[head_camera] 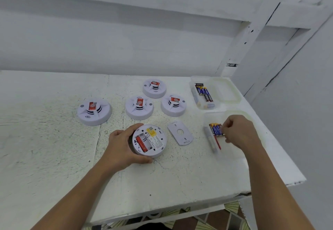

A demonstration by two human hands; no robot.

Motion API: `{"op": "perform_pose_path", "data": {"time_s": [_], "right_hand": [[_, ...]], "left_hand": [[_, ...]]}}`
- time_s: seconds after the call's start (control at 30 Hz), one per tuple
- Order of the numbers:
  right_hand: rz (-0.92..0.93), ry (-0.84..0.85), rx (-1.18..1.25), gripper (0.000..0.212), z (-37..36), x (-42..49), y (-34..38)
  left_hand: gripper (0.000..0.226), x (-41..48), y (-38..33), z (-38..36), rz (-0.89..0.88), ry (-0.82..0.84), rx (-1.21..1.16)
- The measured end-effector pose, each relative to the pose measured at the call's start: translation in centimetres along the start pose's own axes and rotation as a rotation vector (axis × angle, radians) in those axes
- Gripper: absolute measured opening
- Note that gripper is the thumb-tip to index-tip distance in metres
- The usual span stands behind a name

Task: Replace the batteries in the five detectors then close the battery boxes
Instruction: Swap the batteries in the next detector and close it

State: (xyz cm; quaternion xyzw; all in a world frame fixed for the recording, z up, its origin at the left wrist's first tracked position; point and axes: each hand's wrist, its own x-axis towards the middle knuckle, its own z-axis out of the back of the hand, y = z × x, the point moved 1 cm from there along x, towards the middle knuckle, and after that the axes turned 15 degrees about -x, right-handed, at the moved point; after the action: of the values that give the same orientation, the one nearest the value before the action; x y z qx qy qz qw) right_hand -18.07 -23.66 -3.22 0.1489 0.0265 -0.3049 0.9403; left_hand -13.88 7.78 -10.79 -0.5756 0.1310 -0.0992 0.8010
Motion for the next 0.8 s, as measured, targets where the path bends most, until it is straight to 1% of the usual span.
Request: {"op": "perform_pose_path", "data": {"time_s": [0.07,0.1,0.17,0.23,0.33,0.43,0.5,0.57,0.67,0.8], "right_hand": [[0.118,-0.129,0.033,0.007,0.8,-0.2,1.2],[0.186,-0.164,0.077,0.007,1.0,-0.4,2.1],[0.32,-0.133,0.19,0.006,1.0,-1.1,4.1],[0.477,-0.01,0.203,0.006,-0.1,-2.1,6.2],[0.743,0.145,0.065,0.011,-2.8,-3.8,9.1],[0.967,0.21,-0.044,0.016,-5.2,-4.8,11.1],[1.146,0.196,-0.176,0.018,-6.4,-5.0,12.3],[1.285,0.16,-0.301,0.018,-7.3,-4.9,13.1],[1.413,0.093,-0.427,0.017,-8.0,-4.3,13.7],[1.565,0.024,-0.564,0.011,-7.9,-4.1,14.0]], "left_hand": [[0.098,0.0,0.0,0.0,-0.004,0.006,0.008],[0.099,0.0,0.0,0.0,-0.003,0.007,0.011],[0.1,0.1,0.1,0.1,0.002,0.009,0.01],[0.099,0.0,0.0,0.1,-0.003,0.012,0.007],[0.096,-0.1,0.0,0.1,-0.01,0.013,-0.003],[0.094,-0.1,0.0,0.0,-0.027,0.016,0.004],[0.093,-0.1,0.1,0.0,-0.032,0.015,0.008],[0.095,0.0,0.3,0.1,-0.043,0.019,0.016],[0.104,0.3,0.7,0.2,-0.049,0.02,0.034],[0.108,0.4,0.8,0.1,-0.063,0.018,0.05]]}}
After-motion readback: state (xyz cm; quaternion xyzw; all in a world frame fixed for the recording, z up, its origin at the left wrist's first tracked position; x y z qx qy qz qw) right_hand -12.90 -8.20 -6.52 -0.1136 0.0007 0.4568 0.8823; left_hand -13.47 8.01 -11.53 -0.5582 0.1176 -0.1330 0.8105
